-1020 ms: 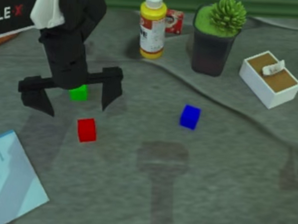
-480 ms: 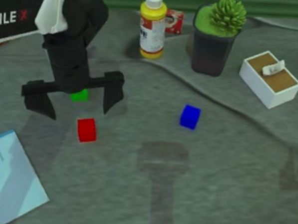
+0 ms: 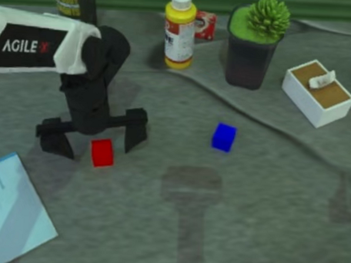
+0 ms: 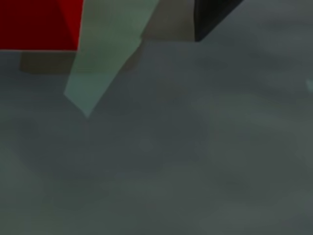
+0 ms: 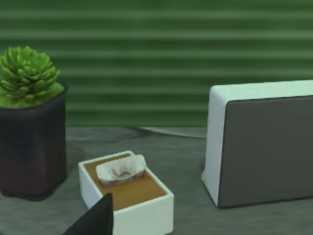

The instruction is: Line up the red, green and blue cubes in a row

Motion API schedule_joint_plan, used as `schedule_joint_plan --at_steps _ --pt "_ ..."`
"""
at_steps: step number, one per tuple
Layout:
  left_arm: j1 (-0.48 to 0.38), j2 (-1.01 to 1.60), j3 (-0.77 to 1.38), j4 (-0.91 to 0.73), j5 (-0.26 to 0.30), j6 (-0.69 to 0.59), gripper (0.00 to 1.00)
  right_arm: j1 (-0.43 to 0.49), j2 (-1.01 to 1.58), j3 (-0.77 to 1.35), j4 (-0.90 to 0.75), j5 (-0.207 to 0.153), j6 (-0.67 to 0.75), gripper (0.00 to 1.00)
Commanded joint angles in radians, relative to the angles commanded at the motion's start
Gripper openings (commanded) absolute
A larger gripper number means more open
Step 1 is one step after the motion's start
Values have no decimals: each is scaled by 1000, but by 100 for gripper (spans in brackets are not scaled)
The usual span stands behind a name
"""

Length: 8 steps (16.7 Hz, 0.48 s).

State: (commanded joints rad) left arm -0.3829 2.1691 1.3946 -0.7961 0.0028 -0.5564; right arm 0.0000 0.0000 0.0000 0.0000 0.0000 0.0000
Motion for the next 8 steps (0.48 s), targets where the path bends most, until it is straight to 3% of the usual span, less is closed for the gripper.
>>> schedule_joint_plan --at_steps 3,8 --pt "0 0 0 0 0 0 100 0 0 0 0 0 0 100" --pt "0 0 0 0 0 0 62 0 0 0 0 0 0 100"
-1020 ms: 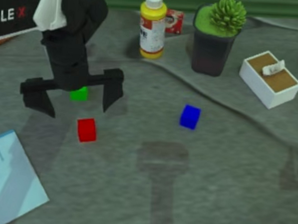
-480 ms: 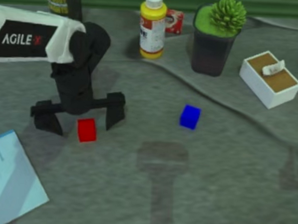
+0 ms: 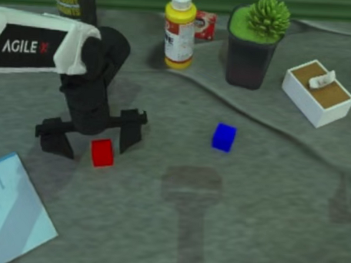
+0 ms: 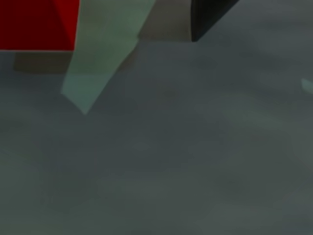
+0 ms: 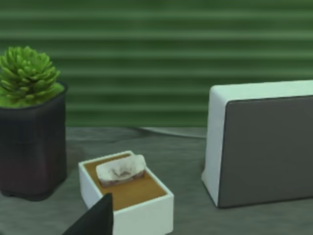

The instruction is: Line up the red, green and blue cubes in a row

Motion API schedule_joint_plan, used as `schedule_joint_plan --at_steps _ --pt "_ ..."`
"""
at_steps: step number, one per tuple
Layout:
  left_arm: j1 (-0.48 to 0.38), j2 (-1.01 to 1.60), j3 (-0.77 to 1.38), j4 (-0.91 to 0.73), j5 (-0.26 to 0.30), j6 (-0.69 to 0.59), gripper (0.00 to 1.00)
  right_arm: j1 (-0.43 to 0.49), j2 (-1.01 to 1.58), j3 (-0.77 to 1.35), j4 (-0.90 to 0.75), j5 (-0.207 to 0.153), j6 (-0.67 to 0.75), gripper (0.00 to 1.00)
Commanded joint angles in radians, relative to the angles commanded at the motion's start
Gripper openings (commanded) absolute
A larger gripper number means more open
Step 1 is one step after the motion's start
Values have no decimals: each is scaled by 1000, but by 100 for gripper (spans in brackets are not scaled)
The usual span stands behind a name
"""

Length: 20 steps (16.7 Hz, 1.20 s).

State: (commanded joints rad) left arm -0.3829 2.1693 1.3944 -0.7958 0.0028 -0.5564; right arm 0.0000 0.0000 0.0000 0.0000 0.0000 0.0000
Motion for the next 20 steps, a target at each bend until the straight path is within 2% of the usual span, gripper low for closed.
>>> schedule_joint_plan --at_steps 8,16,17,20 --pt "0 0 0 0 0 0 2 0 0 0 0 0 0 100" --pt "0 0 0 0 0 0 0 0 0 0 0 0 0 100" --pt "3 -46 11 -27 -19 16 0 0 0 0 0 0 0 100" --pt "5 -59 40 -69 -19 15 0 0 0 0 0 0 0 100"
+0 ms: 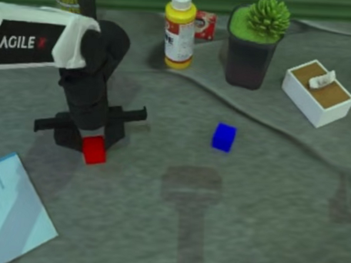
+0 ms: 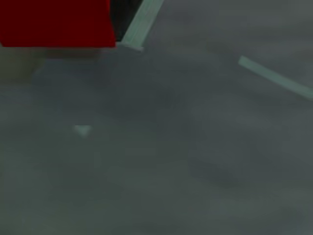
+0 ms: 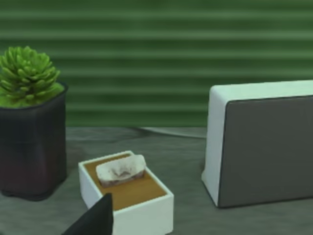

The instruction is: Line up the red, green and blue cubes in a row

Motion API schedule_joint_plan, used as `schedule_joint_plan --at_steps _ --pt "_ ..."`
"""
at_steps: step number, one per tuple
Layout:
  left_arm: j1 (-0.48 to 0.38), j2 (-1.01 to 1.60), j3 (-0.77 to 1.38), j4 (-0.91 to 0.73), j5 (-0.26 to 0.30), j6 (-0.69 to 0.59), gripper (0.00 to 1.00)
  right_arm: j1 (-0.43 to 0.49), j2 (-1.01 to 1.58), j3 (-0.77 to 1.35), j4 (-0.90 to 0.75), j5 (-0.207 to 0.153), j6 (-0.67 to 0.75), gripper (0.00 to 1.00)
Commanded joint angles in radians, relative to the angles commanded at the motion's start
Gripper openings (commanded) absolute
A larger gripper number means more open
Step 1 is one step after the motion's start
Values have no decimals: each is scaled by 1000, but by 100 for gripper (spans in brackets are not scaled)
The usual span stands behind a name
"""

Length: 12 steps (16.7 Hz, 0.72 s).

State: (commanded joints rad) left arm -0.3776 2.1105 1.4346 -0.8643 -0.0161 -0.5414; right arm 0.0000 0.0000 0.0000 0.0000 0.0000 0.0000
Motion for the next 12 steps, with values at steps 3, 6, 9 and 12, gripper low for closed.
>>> schedule_joint_plan --at_steps 3,6,9,12 --pt "9 -36 62 -107 -1 -3 0 0 0 0 0 0 0 100" --pt "15 -74 115 -194 -1 -2 0 0 0 0 0 0 0 100" --pt "16 -81 123 -204 0 -2 0 0 0 0 0 0 0 100" --pt "-5 -88 109 -202 -1 -7 0 0 0 0 0 0 0 100"
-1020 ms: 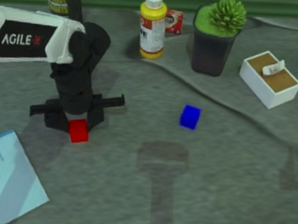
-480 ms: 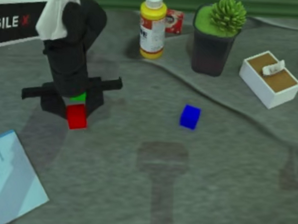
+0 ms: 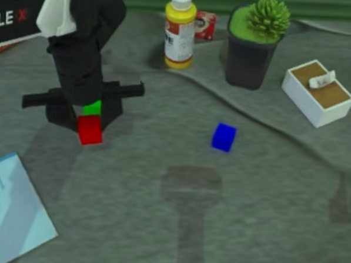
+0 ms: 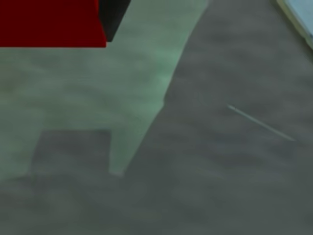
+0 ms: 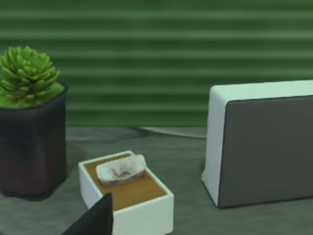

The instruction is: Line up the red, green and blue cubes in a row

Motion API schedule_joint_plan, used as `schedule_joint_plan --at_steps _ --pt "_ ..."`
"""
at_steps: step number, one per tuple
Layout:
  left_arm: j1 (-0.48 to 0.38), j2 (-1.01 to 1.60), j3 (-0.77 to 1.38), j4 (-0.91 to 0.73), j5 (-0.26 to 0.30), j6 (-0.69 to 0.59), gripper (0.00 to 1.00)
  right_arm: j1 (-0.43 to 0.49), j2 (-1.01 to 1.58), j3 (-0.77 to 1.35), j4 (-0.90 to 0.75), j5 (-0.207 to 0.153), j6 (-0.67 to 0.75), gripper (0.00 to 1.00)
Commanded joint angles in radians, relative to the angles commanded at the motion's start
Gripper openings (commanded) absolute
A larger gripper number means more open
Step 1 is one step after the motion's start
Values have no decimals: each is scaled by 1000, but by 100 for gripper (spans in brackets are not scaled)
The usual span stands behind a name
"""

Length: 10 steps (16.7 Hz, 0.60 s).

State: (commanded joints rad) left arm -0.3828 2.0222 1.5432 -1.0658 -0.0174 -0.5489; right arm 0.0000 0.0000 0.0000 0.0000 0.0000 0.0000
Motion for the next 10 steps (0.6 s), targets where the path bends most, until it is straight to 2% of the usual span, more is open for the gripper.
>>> schedule_joint_plan --at_steps 3,8,10 --pt "-84 -62 -62 0 -3 -42 0 0 0 0 0 0 0 100" --pt "-277 -200 -202 -2 -7 -135 0 0 0 0 0 0 0 100" --pt "-321 -235 -235 -1 -9 -157 0 0 0 0 0 0 0 100"
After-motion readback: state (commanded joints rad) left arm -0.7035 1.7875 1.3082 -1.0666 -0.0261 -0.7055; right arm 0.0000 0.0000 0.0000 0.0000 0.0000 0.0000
